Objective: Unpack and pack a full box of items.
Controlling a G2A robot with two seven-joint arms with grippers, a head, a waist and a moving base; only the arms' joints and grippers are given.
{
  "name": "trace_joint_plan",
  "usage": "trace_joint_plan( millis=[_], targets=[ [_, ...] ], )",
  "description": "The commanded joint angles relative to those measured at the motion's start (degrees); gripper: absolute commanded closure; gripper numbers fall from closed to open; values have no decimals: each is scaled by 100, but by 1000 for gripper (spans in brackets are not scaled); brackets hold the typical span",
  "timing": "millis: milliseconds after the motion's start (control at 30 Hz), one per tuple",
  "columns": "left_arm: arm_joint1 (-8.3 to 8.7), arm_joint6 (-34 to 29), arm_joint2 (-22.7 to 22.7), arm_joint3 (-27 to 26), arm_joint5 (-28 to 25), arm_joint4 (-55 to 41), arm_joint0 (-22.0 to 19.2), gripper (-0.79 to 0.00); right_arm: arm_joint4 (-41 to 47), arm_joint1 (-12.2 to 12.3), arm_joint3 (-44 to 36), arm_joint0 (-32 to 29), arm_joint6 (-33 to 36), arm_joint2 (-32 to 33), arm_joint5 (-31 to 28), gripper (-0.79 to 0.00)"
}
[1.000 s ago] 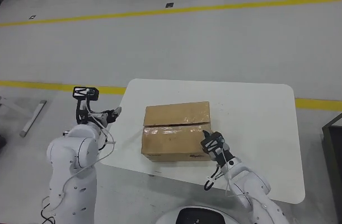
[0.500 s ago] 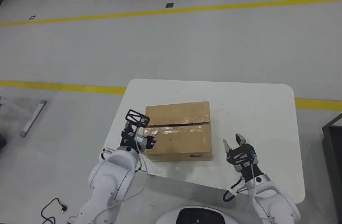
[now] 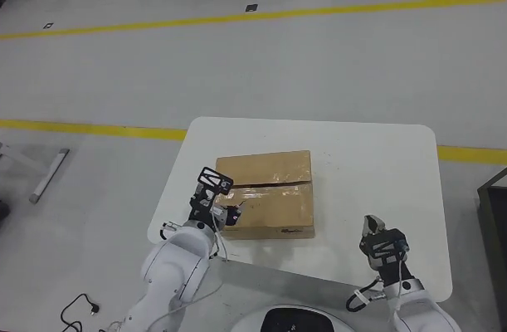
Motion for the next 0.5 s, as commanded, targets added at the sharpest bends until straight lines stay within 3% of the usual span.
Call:
trace_joint_plan(
  millis=[0, 233, 467],
  targets=[
    [20, 297, 229, 134, -158, 558, -124, -785, -7, 8, -21, -32, 1, 14, -3, -34],
    [38, 981, 1330, 1029, -412, 2499, -913, -785, -14, 31, -84, -91, 5, 33, -8, 0],
    [44, 1266, 1762, 1862, -519, 3670, -1338, -785, 17, 49, -105, -173, -11, 69, 61, -49]
  ],
)
